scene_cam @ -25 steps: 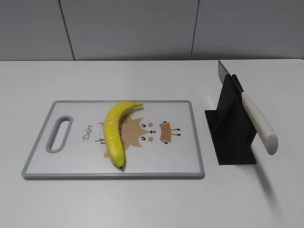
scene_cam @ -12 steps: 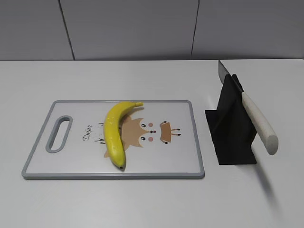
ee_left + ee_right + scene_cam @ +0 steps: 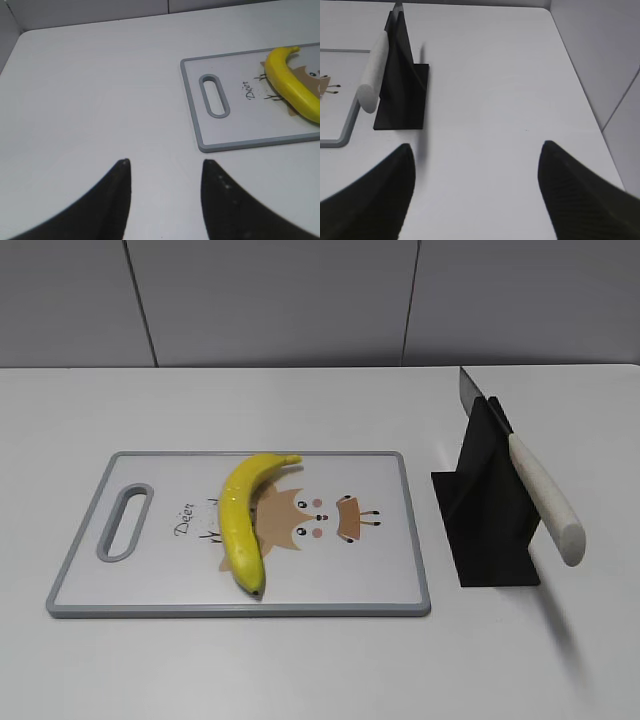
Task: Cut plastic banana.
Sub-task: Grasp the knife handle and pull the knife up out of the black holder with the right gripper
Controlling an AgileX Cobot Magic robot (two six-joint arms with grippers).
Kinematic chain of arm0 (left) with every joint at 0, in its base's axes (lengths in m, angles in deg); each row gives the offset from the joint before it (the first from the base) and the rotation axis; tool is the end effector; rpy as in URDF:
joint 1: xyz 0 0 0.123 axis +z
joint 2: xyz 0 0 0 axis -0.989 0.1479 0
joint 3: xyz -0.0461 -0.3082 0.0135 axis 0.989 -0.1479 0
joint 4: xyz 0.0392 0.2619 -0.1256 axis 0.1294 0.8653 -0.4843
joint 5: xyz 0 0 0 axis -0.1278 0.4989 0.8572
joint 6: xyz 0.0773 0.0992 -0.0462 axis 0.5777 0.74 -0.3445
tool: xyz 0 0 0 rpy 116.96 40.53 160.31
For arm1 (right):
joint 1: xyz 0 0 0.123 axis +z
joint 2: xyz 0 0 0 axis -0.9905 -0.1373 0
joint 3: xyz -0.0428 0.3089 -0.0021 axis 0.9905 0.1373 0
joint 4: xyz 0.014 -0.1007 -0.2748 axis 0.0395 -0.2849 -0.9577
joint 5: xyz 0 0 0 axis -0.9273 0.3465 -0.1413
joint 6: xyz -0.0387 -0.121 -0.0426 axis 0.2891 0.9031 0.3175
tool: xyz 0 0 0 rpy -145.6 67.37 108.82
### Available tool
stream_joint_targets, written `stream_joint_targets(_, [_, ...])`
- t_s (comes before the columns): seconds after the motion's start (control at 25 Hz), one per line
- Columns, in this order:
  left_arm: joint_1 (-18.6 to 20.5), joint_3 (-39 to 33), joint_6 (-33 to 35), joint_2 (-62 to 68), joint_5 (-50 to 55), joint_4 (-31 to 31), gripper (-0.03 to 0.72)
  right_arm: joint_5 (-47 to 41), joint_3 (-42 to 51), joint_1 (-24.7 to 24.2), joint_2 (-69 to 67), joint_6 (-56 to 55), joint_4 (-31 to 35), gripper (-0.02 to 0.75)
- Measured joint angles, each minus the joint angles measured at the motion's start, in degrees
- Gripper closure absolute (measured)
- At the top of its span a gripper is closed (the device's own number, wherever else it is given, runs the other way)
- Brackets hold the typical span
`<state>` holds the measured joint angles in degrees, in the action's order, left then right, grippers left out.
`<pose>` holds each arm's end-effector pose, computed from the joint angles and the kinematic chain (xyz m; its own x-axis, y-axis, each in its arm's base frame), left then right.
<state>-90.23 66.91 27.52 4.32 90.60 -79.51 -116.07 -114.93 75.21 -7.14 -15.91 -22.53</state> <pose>0.0402 -0.0084 0.2725 -0.4520 0.1978 -0.8698 0.2252 0.9688 0.1033 0.0433 0.0088 0.2846 -0.4163 0.0085 -0.9092 0.0089 0.9999 0.0053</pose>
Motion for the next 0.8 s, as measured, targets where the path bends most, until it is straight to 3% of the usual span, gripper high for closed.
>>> stream_joint_targets(0.32, [0.0,0.0,0.0,0.0,-0.1,0.4,0.231,0.0,-0.3,0.0,-0.1,0.0,2.1,0.144])
stream_joint_targets(0.64, [0.0,0.0,0.0,0.0,-0.1,0.4,0.093,-3.3,-8.8,0.0,-14.3,0.1,3.1,0.144])
stream_joint_targets(0.8, [0.0,0.0,0.0,0.0,-0.1,0.4,0.07,-4.9,-13.9,0.0,-22.6,0.1,4.0,0.144])
